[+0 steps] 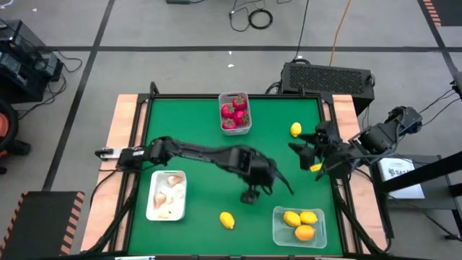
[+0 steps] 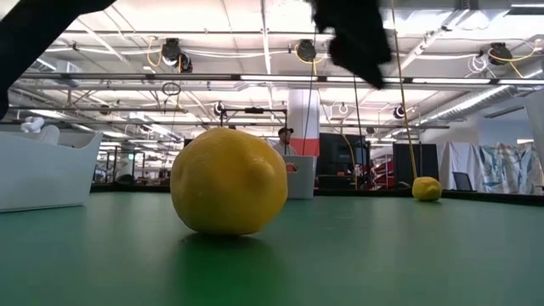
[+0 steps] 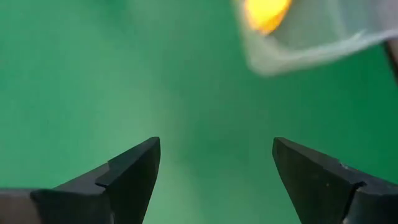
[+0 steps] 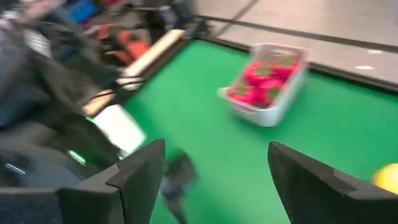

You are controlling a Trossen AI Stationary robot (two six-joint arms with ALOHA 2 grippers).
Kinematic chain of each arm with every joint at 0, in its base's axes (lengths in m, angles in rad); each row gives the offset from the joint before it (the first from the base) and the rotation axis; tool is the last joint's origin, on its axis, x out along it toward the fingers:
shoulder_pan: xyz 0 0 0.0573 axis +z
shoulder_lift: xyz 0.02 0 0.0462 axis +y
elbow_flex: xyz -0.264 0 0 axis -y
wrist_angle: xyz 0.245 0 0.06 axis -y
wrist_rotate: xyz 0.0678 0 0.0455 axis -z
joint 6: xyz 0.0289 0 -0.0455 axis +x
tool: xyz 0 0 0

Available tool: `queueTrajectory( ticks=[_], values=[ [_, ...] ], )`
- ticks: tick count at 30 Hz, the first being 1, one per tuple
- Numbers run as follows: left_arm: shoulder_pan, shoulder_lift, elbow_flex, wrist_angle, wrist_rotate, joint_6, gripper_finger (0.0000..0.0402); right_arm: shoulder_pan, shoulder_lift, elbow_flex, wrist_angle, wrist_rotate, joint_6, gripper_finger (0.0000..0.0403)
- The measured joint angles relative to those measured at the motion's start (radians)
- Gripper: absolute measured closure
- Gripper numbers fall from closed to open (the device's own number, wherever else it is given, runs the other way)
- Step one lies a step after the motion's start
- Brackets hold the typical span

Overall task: Sort produce into baskets
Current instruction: Put the lemon into the transparent bin

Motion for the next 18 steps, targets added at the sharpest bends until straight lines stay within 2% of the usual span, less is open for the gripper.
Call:
queueTrajectory(
  ticks=[5, 11, 14, 18],
  values=[
    [0.032, -0.068, 0.0, -0.242, 0.011, 0.007, 0.0084, -0.095, 0.032, 0.0, -0.176, 0.0, 0.111, 0.0129],
    [0.036, -0.125, 0.0, -0.413, -0.031, 0.006, 0.0084, -0.221, 0.112, 0.0, -0.315, -0.046, 0.232, 0.0129],
    [0.029, -0.162, 0.0, -0.492, -0.067, -0.001, 0.0084, -0.316, 0.159, -0.001, -0.341, -0.136, 0.182, 0.0129],
    [0.028, -0.258, -0.001, -0.514, -0.068, -0.034, 0.0084, -0.46, 0.218, -0.001, -0.339, -0.251, 0.049, 0.0129]
  ],
)
